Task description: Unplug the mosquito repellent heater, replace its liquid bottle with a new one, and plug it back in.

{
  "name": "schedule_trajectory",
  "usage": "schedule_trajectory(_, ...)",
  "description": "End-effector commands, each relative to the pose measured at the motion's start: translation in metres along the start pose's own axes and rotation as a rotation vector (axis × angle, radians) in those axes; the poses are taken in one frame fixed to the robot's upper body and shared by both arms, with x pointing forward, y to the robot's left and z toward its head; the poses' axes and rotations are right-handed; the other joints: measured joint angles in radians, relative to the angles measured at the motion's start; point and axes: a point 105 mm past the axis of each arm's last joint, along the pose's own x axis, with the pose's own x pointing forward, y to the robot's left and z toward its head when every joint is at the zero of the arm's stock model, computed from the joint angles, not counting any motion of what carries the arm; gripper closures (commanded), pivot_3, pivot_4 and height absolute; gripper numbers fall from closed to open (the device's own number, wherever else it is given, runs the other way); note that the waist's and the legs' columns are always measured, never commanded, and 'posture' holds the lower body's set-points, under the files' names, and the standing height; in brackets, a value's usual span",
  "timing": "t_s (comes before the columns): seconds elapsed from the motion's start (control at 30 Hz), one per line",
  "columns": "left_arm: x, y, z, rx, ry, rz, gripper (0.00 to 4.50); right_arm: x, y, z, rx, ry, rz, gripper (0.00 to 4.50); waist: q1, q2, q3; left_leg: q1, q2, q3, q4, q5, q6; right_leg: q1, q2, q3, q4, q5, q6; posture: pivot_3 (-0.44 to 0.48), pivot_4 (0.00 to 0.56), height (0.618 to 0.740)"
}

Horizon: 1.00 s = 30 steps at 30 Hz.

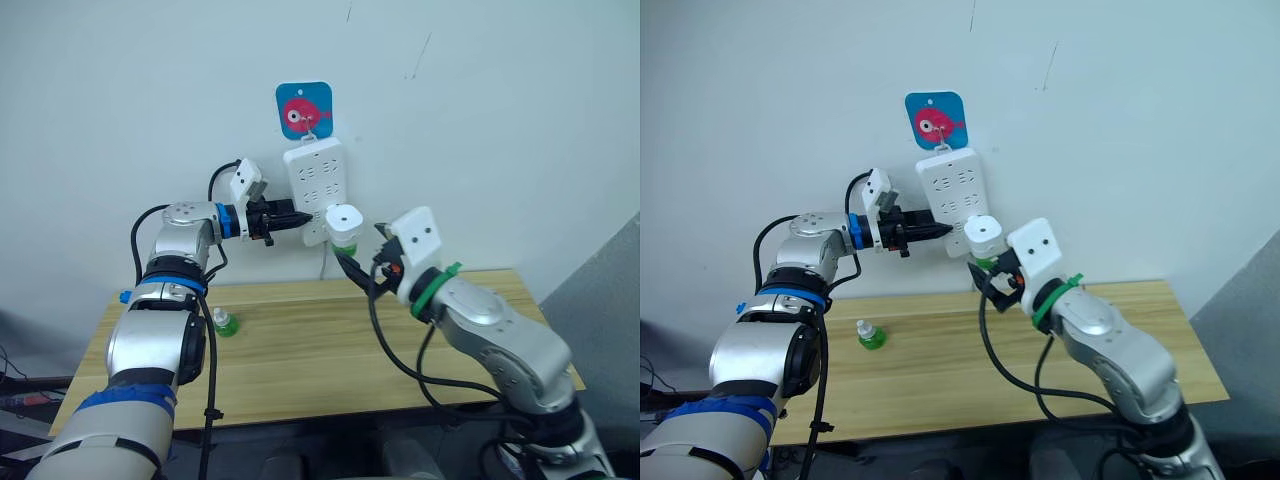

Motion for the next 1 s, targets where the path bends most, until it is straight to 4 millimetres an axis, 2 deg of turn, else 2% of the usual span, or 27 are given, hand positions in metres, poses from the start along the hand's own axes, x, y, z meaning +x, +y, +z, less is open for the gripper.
schedule_trajectory(0.03, 0.004, -0.002, 0.011, 0.034, -0.020, -0.015, 3.22, 0.015, -0.009, 0.011, -0.035, -0.038, -0.087, 0.00, -0.001, 0.000, 0.000, 0.000, 0.000, 0.000, 0.000, 0.000, 0.000, 0.000, 0.000, 0.000, 0.000, 0.000, 0.000, -0.151, 0.087, 0.740)
schedule_trajectory(0.13, 0.004, -0.003, 0.010, 0.037, -0.016, -0.020, 3.22, 0.025, -0.015, 0.015, -0.040, -0.046, -0.129, 0.00, -0.002, 0.000, 0.000, 0.000, -0.001, -0.001, 0.000, 0.000, 0.000, 0.000, -0.001, 0.000, 0.000, 0.000, 0.000, -0.151, 0.087, 0.740)
schedule_trajectory(0.33, 0.004, -0.004, 0.009, 0.039, -0.013, -0.024, 3.22, 0.035, -0.015, 0.013, -0.013, -0.029, -0.120, 0.00, -0.003, 0.000, 0.000, -0.001, -0.001, -0.005, 0.000, 0.000, 0.000, 0.000, -0.002, -0.002, 0.001, 0.000, 0.000, -0.145, 0.088, 0.740)
schedule_trajectory(0.57, 0.004, -0.004, 0.009, 0.042, -0.010, -0.023, 3.22, 0.046, -0.008, 0.013, 0.005, -0.016, -0.081, 0.00, -0.005, 0.000, 0.000, -0.001, -0.001, -0.005, 0.000, 0.000, 0.000, 0.000, -0.003, -0.002, 0.001, 0.000, 0.000, -0.142, 0.088, 0.740)
schedule_trajectory(0.9, 0.003, -0.005, 0.009, 0.046, -0.008, -0.025, 3.22, 0.054, -0.012, 0.008, -0.012, -0.004, -0.094, 0.00, -0.006, 0.000, 0.000, -0.001, -0.001, -0.007, -0.001, 0.000, 0.000, 0.000, -0.004, -0.002, 0.001, 0.000, 0.000, -0.138, 0.085, 0.740)
schedule_trajectory(1.0, 0.003, -0.005, 0.009, 0.047, -0.009, -0.025, 3.22, 0.055, -0.012, 0.008, 0.000, -0.005, -0.097, 0.62, -0.007, 0.000, 0.000, -0.001, -0.001, -0.007, -0.001, 0.000, 0.000, 0.000, -0.004, -0.002, 0.001, 0.000, 0.000, -0.134, 0.086, 0.740)
